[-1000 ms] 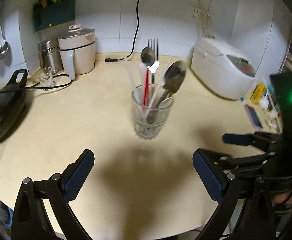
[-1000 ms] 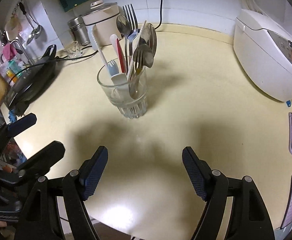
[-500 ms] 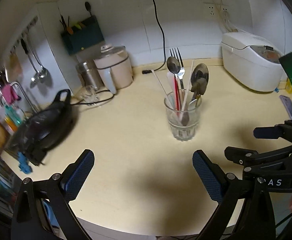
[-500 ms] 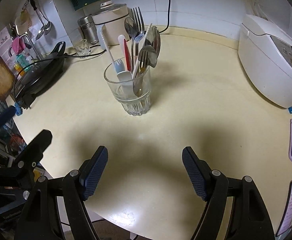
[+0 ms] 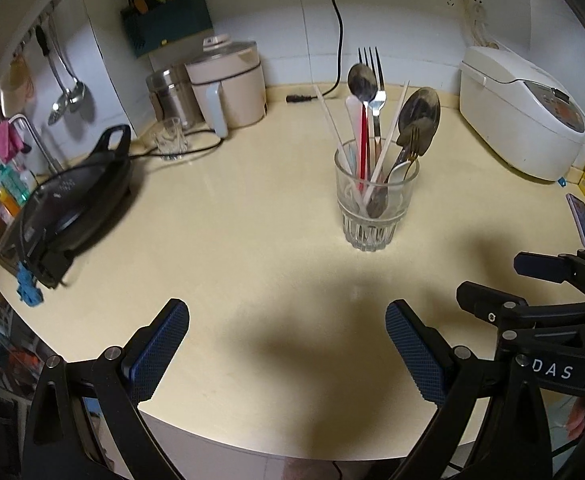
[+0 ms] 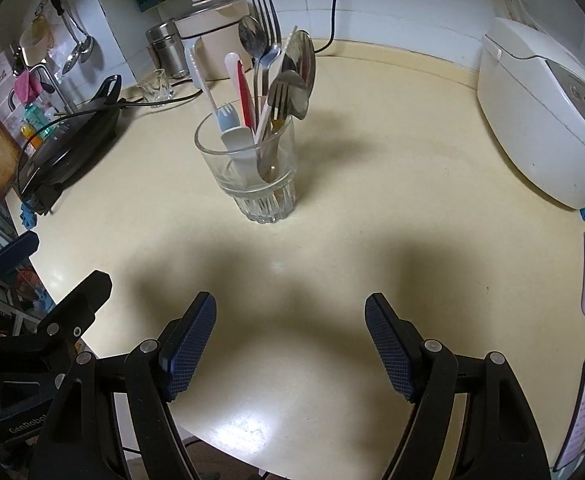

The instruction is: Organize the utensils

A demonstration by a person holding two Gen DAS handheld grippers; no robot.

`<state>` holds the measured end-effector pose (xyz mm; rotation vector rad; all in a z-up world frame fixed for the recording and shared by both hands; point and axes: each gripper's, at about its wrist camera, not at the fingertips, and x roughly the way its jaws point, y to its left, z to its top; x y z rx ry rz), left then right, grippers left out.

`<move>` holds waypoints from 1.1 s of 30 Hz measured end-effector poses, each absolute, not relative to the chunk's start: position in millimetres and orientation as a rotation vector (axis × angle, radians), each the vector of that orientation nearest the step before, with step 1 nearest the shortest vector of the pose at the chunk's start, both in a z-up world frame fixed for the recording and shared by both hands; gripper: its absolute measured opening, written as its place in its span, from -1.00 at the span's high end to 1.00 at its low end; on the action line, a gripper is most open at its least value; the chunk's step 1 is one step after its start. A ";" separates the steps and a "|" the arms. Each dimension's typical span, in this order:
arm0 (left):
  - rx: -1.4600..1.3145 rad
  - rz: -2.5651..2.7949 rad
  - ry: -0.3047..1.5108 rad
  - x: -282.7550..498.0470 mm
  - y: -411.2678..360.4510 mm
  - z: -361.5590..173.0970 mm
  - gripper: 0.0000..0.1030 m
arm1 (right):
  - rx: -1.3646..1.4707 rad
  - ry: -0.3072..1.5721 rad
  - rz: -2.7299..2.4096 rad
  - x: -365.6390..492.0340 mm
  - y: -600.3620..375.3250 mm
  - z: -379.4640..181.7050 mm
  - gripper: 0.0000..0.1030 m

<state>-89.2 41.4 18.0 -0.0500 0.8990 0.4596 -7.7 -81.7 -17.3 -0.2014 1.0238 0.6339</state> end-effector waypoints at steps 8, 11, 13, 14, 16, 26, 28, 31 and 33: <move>-0.061 0.435 0.929 -77.9 41.5 13.1 -0.95 | -0.190 1.035 0.604 -1.5 -86.2 -20.7 -0.50; -0.057 0.424 0.930 -74.5 40.4 12.4 -0.95 | -0.183 1.040 0.593 1.1 -88.0 -21.0 -0.50; -0.056 0.419 0.932 -71.8 40.1 12.0 -0.95 | -0.179 1.042 0.588 2.9 -89.4 -21.1 -0.50; -0.056 0.417 0.933 -70.4 40.5 12.0 -0.95 | -0.178 1.043 0.586 3.7 -89.7 -21.3 -0.50; -0.056 0.414 0.935 -69.3 41.0 11.1 -0.95 | -0.177 1.044 0.582 5.0 -90.1 -21.7 -0.50; -0.063 0.399 0.946 -64.0 43.3 6.5 -0.95 | -0.171 1.059 0.569 8.9 -88.3 -25.5 -0.50; -0.063 0.397 0.946 -63.0 43.5 6.1 -0.95 | -0.170 1.061 0.567 9.8 -87.8 -25.7 -0.50; -0.062 0.395 0.947 -62.0 43.9 5.6 -0.95 | -0.169 1.063 0.565 10.0 -87.2 -26.2 -0.50; -0.063 0.394 0.947 -61.8 43.9 5.6 -0.95 | -0.169 1.063 0.566 10.2 -87.4 -26.1 -0.50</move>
